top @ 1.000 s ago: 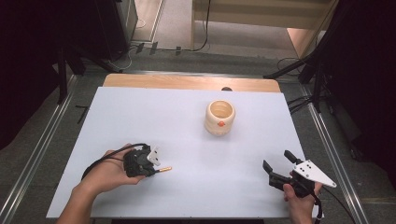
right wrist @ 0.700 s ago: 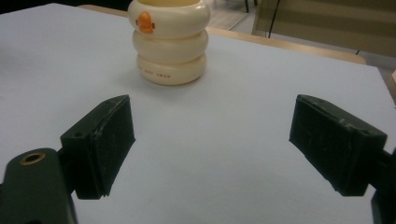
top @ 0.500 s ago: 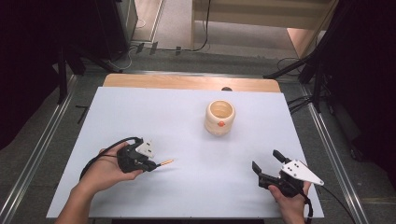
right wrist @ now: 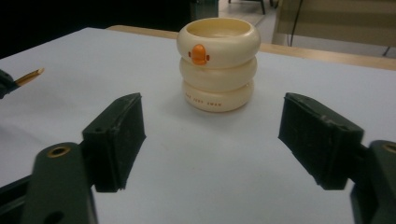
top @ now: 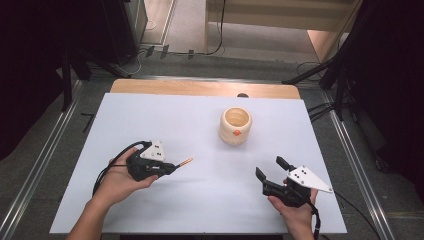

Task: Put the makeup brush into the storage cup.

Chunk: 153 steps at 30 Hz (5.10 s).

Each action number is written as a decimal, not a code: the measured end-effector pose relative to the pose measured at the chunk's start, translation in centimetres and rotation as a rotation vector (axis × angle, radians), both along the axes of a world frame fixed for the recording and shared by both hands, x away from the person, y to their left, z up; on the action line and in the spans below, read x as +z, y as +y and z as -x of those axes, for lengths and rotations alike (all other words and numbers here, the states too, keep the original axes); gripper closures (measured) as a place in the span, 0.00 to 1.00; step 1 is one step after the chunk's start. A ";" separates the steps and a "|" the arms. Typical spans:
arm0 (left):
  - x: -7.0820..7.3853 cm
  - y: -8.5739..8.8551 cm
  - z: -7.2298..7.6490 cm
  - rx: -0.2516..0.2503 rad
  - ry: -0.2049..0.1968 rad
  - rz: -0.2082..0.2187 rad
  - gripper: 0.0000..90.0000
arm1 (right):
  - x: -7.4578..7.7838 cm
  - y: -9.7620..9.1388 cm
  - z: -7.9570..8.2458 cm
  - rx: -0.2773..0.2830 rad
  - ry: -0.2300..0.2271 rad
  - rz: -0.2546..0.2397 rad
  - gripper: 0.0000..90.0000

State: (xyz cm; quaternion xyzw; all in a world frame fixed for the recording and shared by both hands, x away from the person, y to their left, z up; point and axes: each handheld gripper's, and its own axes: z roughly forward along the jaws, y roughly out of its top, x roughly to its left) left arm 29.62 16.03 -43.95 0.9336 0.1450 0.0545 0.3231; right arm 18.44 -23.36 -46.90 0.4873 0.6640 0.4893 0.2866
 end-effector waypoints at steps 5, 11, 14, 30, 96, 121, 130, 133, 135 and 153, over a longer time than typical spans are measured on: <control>0.3 -0.2 0.0 0.021 -0.005 0.083 0.94 | 0.0 1.4 -0.5 0.003 0.029 -0.031 0.31; 0.8 -0.5 -0.1 0.030 -0.005 0.158 0.94 | 0.4 3.4 -0.7 0.042 0.017 -0.035 0.36; 1.1 -0.7 -0.1 0.037 -0.020 0.201 0.94 | 0.8 4.5 -1.0 0.067 0.012 -0.049 0.38; 2.0 -2.4 0.1 0.069 -0.087 0.350 0.94 | 2.5 9.9 -2.3 0.154 0.007 -0.129 0.45; 0.2 -7.2 2.6 0.052 -0.170 0.458 0.95 | 3.8 10.8 -4.0 0.235 0.000 -0.329 0.84; -0.3 -4.2 2.3 0.156 -0.147 0.553 0.43 | 4.5 9.1 -4.2 0.172 -0.056 -0.260 0.93; -0.6 0.0 2.1 0.288 -0.168 0.587 0.07 | 5.0 8.3 -4.7 0.150 -0.082 -0.247 0.93; -0.6 0.7 2.0 0.319 -0.194 0.583 0.00 | 5.1 8.1 -4.8 0.142 -0.083 -0.240 0.93; -0.7 1.3 2.0 0.330 -0.190 0.584 0.00 | 5.1 7.9 -4.8 0.136 -0.093 -0.233 0.93; -1.4 7.2 3.4 0.403 -0.243 0.556 0.00 | 5.4 6.2 -5.4 0.098 -0.112 -0.217 0.93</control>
